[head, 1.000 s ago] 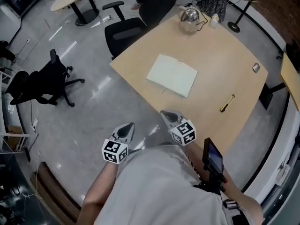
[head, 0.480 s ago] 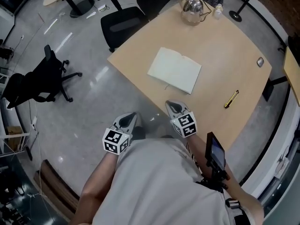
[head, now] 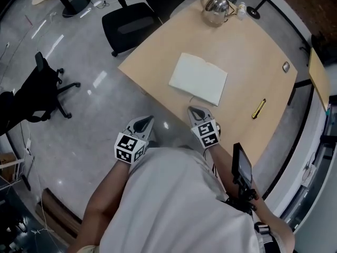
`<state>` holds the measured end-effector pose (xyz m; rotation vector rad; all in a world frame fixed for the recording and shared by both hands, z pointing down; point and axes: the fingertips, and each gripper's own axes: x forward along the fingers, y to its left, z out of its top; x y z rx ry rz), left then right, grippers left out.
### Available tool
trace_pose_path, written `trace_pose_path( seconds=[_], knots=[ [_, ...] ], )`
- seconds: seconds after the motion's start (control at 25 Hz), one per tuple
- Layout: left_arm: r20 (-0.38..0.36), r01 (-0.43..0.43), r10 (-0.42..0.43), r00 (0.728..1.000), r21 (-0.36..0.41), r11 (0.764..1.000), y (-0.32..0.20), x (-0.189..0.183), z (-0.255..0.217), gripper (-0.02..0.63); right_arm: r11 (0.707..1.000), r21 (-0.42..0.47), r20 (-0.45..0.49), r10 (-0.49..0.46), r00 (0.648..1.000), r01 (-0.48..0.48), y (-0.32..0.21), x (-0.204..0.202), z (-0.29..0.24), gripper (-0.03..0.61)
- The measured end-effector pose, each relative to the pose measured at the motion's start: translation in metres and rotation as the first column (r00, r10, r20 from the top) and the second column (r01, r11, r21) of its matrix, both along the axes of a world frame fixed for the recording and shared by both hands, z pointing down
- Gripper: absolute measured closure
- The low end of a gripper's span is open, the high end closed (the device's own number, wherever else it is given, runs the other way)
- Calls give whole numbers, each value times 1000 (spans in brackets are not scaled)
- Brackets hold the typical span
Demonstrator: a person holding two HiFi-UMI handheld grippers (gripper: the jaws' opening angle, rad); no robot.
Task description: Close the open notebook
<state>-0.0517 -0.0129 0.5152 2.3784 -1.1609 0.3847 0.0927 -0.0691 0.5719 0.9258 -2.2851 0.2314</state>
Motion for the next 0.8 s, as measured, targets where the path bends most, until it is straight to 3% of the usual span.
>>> trace_pose_path(
  seconds=[0.2, 0.32, 0.6, 0.8],
  knots=[
    [-25, -39, 39, 999, -3, 999, -18, -25, 4, 609, 1000, 11, -80, -3, 997, 4, -13, -21, 8, 563],
    [-38, -65, 65, 997, -3, 998, -22, -36, 3, 609, 999, 36, -175, -14, 985, 21, -22, -31, 12, 562],
    [-40, -83, 81, 996, -30, 996, -17, -65, 14, 609, 990, 66, -452, -84, 888, 128, -41, -45, 39, 561],
    [-59, -19, 16, 998, -52, 998, -18, -82, 18, 609, 979, 74, -542, -121, 832, 190, -65, -48, 52, 561]
  ],
)
